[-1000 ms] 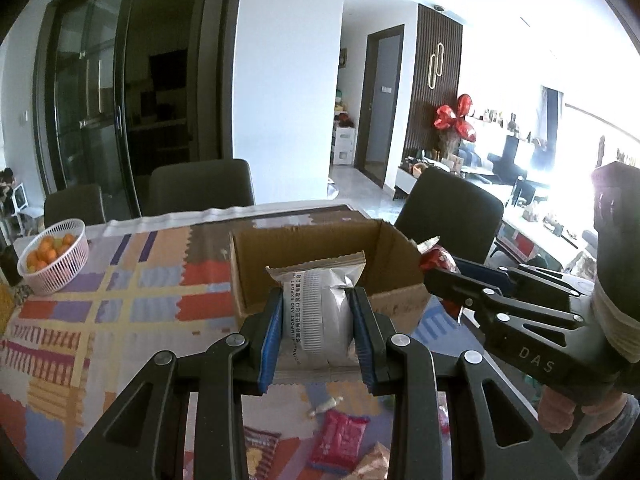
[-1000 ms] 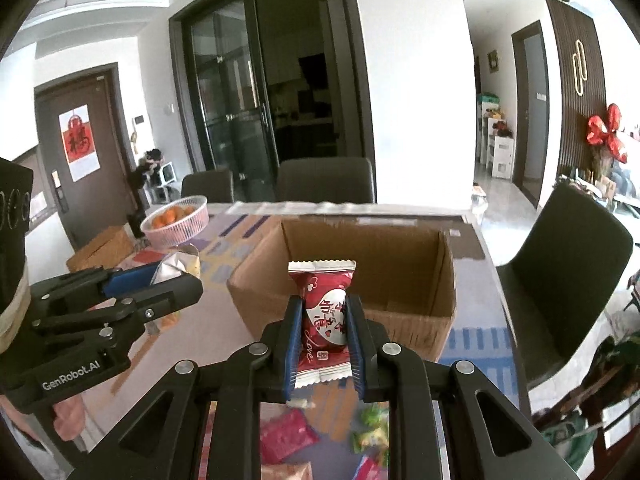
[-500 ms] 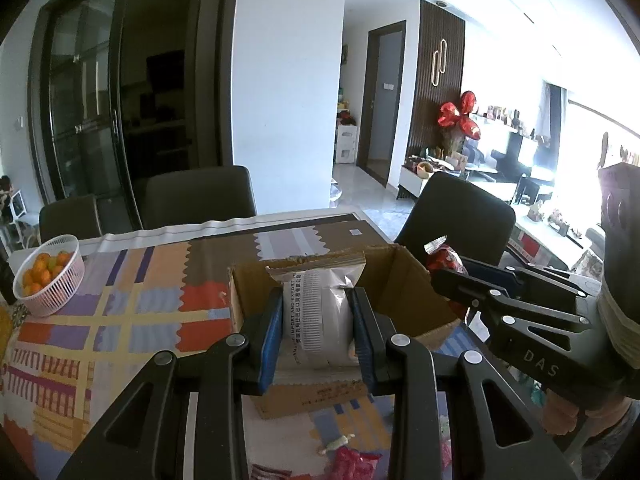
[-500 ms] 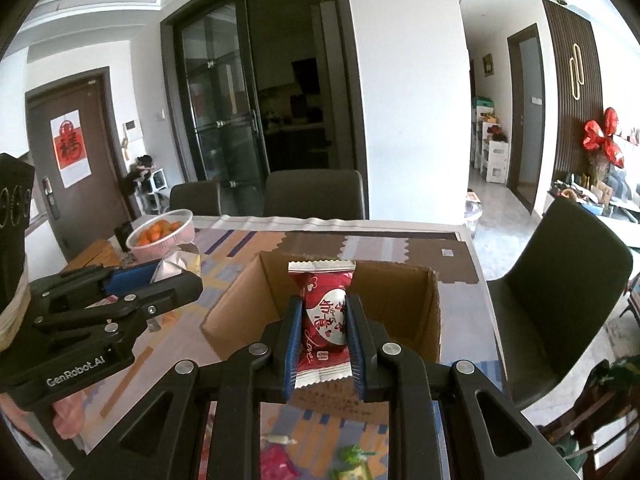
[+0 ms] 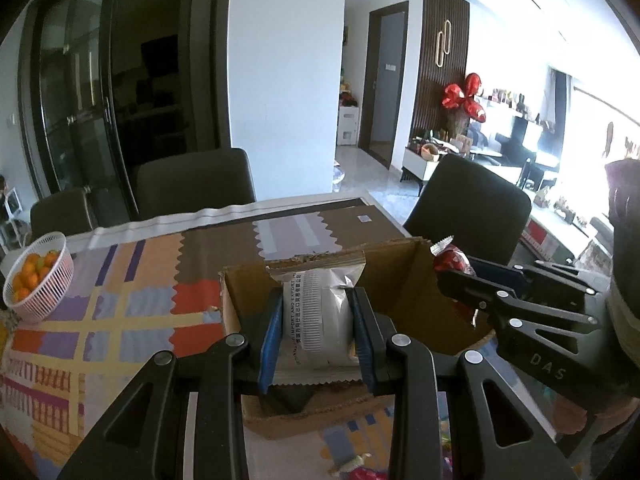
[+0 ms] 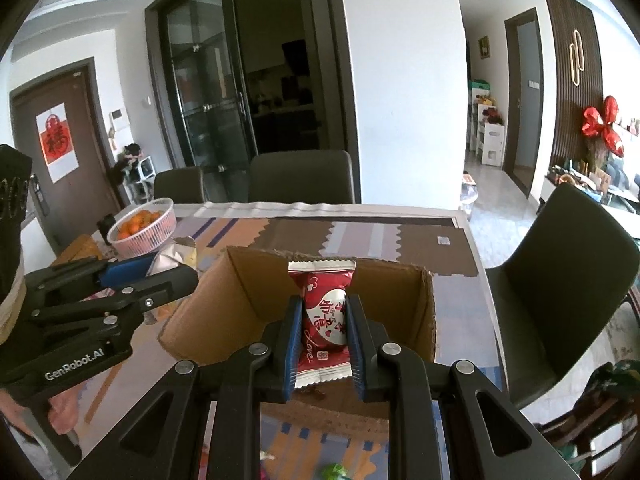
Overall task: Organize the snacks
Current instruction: 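Open both tools to drop the snacks into the box and withdraw, then grasp the red packet with the left tool while the right tool grasps a green lollipop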
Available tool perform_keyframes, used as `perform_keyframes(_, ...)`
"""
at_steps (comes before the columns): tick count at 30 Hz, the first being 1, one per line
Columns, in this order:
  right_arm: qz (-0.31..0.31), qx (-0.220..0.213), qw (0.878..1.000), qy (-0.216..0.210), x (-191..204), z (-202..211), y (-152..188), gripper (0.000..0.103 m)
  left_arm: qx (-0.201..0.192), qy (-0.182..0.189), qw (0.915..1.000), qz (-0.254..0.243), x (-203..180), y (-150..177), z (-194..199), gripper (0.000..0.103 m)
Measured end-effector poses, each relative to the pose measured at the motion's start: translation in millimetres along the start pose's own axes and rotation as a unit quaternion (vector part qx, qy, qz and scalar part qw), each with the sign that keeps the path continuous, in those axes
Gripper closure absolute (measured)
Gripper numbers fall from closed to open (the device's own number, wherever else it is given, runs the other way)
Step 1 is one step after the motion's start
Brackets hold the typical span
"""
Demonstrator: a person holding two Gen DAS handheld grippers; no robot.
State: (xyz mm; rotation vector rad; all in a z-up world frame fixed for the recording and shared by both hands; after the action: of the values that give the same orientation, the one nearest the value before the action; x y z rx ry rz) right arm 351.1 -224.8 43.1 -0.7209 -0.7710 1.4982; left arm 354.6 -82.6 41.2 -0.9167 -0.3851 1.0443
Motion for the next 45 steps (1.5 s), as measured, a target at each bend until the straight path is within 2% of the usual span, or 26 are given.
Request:
perform_keyframes(2,0.000,0.003,1.000,0.002,-1,-4,1,0.081,-0.003,-0.012,0.9999,-0.008,1,0,-4,0.067)
perform_keyframes(4,0.002,0.007,1.000,0.002,-2,-9,1,0.080,-0.005,-0.019,0.9997,-0.014,0,0,-6,0.052)
perform_keyframes(5,0.003,0.008,1.000,0.004,-1,-10,1,0.079,-0.007,-0.020,0.9997,-0.014,0,0,-6,0.041)
perform_keyframes(7,0.008,0.008,1.000,0.011,-1,-11,2,0.061,-0.012,-0.029,0.9994,-0.013,1,1,-4,0.038)
perform_keyframes(8,0.011,0.007,1.000,0.013,0,-10,3,0.059,-0.010,-0.033,0.9993,-0.013,2,2,-4,0.037)
perform_keyframes(12,0.024,-0.006,0.999,0.023,4,1,7,0.058,-0.004,-0.032,0.9995,-0.002,4,10,2,0.030)
perform_keyframes(23,0.037,-0.027,0.998,0.035,11,43,27,0.058,-0.002,-0.030,0.9995,0.003,-12,44,42,0.025)
perform_keyframes(29,0.042,-0.023,0.998,0.038,12,63,45,0.058,-0.001,-0.035,0.9994,-0.009,-27,60,63,0.024)
perform_keyframes(36,0.035,-0.003,0.998,0.043,5,73,70,0.058,0.016,-0.034,0.9991,-0.020,-41,84,70,0.023)
perform_keyframes(45,0.020,0.037,0.998,0.051,-8,69,108,0.058,0.053,-0.032,0.9977,-0.028,-53,116,59,0.023)
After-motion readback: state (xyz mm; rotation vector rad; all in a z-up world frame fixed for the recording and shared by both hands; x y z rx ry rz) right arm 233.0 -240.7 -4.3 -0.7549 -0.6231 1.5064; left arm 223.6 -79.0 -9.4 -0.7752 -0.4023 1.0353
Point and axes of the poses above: each gripper's, at about its wrist camera, not at the fingertips, and z roughly against the way its jaws point, x to its left, y to its underside, the point moved 5 cm from there along -z, roughly the way its jaws point, and after that the axes turned 10 degrees about y, right-handed, at the moved point
